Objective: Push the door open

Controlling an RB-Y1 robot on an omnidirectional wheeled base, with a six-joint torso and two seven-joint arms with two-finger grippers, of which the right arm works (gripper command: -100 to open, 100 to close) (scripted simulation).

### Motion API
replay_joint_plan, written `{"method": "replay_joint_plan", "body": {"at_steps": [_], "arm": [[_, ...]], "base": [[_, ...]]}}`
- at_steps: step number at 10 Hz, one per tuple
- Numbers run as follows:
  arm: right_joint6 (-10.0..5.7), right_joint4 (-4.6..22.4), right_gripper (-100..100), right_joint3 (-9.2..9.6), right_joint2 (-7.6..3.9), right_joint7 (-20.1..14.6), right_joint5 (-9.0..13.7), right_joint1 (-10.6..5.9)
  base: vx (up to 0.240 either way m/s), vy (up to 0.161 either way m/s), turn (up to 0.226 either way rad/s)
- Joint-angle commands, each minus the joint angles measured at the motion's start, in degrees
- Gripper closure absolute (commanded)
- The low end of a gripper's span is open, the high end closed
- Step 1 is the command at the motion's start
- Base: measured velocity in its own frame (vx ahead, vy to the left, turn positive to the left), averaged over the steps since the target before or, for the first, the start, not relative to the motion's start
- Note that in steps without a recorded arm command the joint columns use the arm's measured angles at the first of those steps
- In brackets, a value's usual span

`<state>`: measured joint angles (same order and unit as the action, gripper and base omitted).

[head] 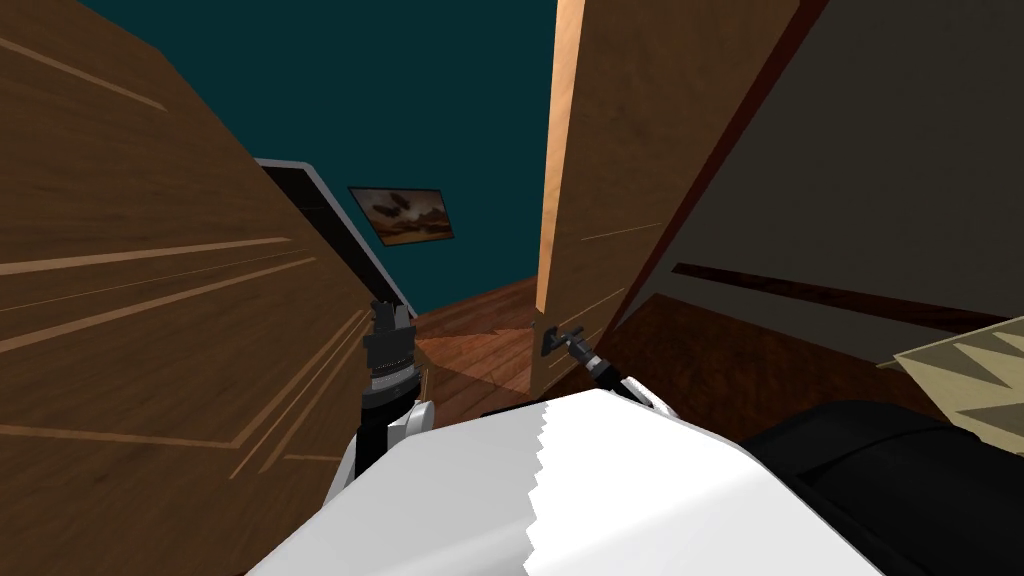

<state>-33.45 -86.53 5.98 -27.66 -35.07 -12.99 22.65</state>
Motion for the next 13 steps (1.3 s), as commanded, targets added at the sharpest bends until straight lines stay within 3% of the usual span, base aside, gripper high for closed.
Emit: {"method": "replay_joint_plan", "body": {"at_steps": [1, 13], "arm": [[0.73, 0.6, 100, -1.32, 0.66, 0.9, 0.6, -1.87], [7.47, 8.8, 100, -8.33, 5.63, 6.9, 4.5, -11.29]], "base": [[0.160, 0.101, -0.011], [0.106, 0.085, -0.019]]}}
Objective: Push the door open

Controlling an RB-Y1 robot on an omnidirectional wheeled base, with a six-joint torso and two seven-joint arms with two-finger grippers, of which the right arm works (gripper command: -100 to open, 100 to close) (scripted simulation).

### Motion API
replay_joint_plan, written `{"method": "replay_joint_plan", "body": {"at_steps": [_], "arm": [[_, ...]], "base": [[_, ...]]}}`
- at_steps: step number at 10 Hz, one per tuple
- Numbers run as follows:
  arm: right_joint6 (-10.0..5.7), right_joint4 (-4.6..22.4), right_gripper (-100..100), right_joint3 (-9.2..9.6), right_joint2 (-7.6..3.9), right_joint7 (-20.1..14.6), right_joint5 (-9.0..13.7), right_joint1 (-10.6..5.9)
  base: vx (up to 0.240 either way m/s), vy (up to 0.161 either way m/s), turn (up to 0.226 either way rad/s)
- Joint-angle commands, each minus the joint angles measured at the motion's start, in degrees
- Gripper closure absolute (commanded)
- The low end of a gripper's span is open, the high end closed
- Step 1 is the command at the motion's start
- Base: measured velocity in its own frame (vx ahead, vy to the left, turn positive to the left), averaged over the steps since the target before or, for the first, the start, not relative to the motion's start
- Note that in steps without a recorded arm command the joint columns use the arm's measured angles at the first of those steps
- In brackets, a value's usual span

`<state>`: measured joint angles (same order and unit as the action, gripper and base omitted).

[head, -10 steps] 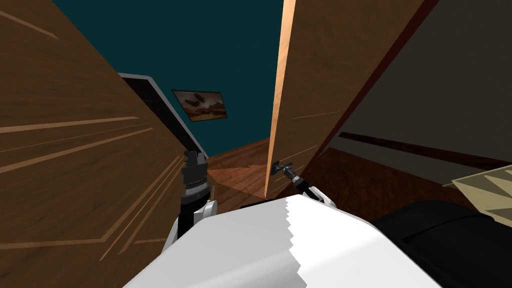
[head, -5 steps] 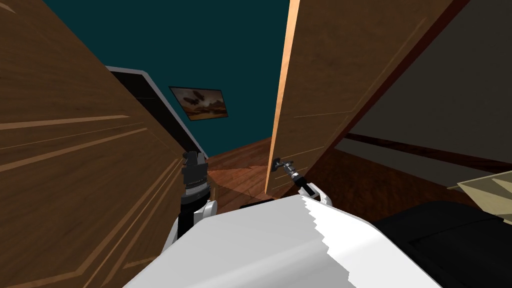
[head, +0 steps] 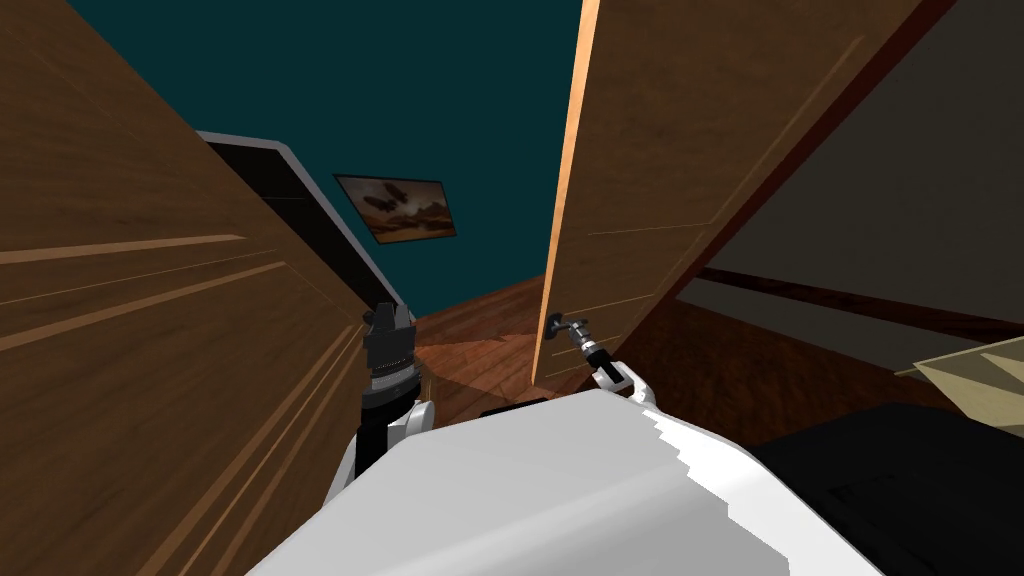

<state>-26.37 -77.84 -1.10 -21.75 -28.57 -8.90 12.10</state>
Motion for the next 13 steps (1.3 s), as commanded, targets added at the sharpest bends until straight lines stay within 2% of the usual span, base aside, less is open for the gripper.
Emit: {"method": "replay_joint_plan", "body": {"at_steps": [1, 5, 6, 7, 10, 11, 13], "arm": [[0.92, 0.7, 100, -1.81, 0.12, 0.9, 0.7, -1.50], [2.91, 3.1, 100, -3.88, 1.58, 2.6, 1.9, -4.27], [2.91, 3.1, 100, -3.88, 1.58, 2.6, 1.9, -4.27], [4.16, 4.6, 100, -5.18, 2.51, 3.7, 2.6, -6.02], [5.55, 6.3, 100, -6.63, 3.53, 5.0, 3.4, -7.96], [5.66, 5.8, 100, -6.33, 3.25, 4.6, 3.2, -7.24], [5.88, 6.1, 100, -7.48, 3.32, 5.0, 3.4, -7.54]], "base": [[0.109, 0.062, -0.011], [0.098, 0.078, -0.025], [0.070, 0.037, -0.011], [0.133, 0.099, -0.031], [0.149, 0.116, -0.048], [0.065, 0.030, -0.028], [0.157, 0.013, -0.043]]}}
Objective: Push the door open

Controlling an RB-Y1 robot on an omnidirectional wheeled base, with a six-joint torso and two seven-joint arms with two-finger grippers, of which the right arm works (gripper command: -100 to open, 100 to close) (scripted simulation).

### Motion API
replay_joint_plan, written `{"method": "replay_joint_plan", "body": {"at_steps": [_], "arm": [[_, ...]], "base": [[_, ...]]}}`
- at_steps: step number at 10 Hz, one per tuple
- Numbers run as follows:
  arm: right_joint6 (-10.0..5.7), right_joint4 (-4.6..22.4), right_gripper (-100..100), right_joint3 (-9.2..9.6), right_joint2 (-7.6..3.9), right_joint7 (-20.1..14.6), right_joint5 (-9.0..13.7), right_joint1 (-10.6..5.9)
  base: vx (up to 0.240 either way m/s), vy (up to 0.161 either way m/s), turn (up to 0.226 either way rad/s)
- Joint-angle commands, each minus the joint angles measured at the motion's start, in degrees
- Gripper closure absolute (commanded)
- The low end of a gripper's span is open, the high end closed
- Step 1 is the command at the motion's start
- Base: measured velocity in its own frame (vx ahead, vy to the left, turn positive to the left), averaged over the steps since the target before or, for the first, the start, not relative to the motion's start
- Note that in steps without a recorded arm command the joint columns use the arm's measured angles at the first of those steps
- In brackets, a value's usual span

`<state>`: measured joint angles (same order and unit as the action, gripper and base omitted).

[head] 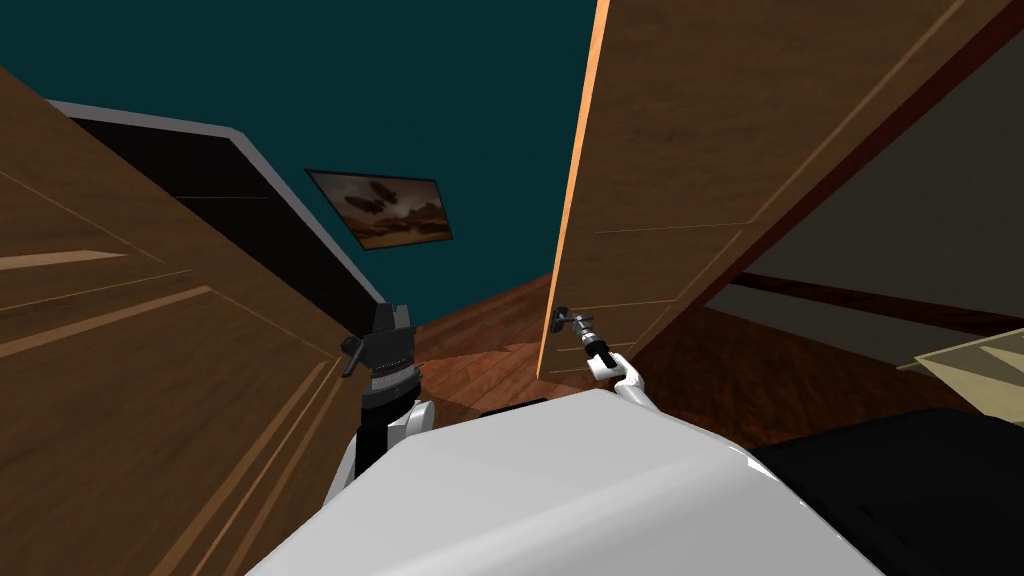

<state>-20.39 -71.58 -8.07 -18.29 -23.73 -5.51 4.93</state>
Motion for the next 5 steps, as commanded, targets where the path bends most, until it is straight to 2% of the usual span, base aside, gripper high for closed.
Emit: {"method": "replay_joint_plan", "body": {"at_steps": [1, 5], "arm": [[-0.06, 0.1, 100, -0.97, -0.05, 0.4, 0.1, -0.46], [0.09, 1.0, 100, -3.36, 0.38, 1.3, 0.5, -0.97]], "base": [[0.192, 0.028, -0.031], [0.202, 0.049, -0.051]]}}
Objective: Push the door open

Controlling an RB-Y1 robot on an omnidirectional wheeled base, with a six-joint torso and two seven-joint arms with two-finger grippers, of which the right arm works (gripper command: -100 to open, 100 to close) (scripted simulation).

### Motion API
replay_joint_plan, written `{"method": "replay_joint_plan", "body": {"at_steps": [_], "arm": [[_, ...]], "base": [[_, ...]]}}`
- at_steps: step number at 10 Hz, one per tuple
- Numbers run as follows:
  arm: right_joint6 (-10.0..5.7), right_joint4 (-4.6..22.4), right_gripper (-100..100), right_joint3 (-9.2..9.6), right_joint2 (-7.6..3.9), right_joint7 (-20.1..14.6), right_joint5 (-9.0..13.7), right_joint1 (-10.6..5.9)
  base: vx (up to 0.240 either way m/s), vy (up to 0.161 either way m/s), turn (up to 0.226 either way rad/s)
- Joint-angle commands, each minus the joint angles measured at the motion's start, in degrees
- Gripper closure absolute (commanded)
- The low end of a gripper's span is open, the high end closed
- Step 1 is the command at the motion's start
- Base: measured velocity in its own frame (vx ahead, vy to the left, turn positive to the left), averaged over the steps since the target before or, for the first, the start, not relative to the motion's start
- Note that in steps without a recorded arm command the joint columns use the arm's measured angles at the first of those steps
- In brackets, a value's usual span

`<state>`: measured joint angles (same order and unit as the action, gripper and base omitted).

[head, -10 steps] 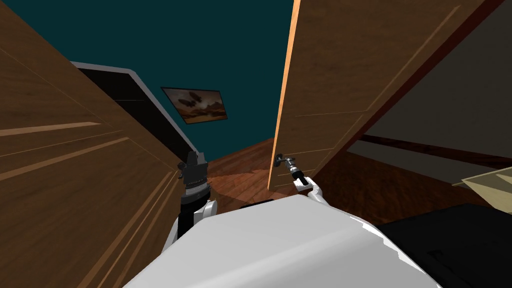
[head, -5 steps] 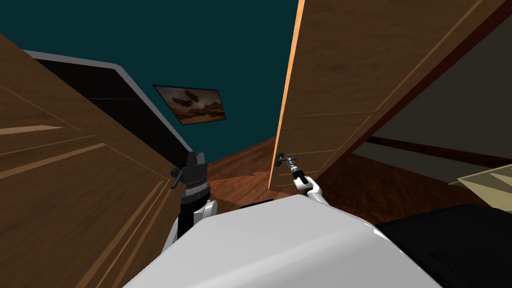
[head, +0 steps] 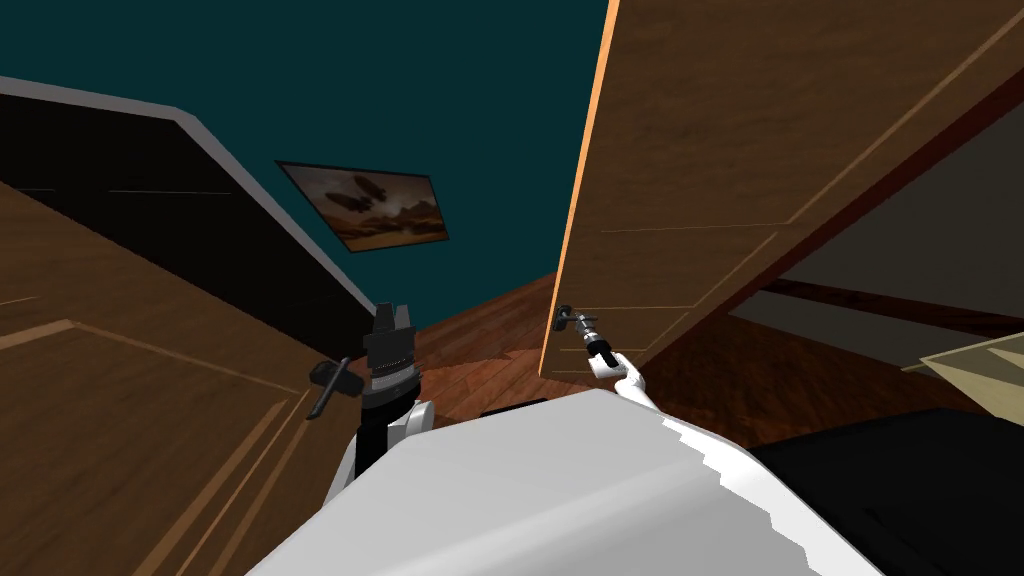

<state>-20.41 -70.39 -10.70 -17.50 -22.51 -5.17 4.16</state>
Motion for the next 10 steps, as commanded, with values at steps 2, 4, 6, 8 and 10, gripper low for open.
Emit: {"method": "replay_joint_plan", "body": {"at_steps": [2, 4, 6, 8, 10], "arm": [[0.21, 0.4, 100, -2.20, -0.14, 0.7, 0.4, -0.52], [0.31, 1.1, 100, -3.81, 0.15, 1.3, 0.6, -0.87], [0.42, 1.7, 100, -5.48, 0.45, 1.9, 0.9, -1.22], [0.53, 2.4, 100, -7.16, 0.75, 2.6, 1.2, -1.58], [0.64, 3.1, 100, -8.79, 1.05, 3.2, 1.4, -1.94]], "base": [[0.182, 0.054, -0.068], [0.195, 0.051, -0.059], [0.197, 0.067, -0.091], [0.200, 0.076, -0.078], [0.190, 0.058, -0.066]]}}
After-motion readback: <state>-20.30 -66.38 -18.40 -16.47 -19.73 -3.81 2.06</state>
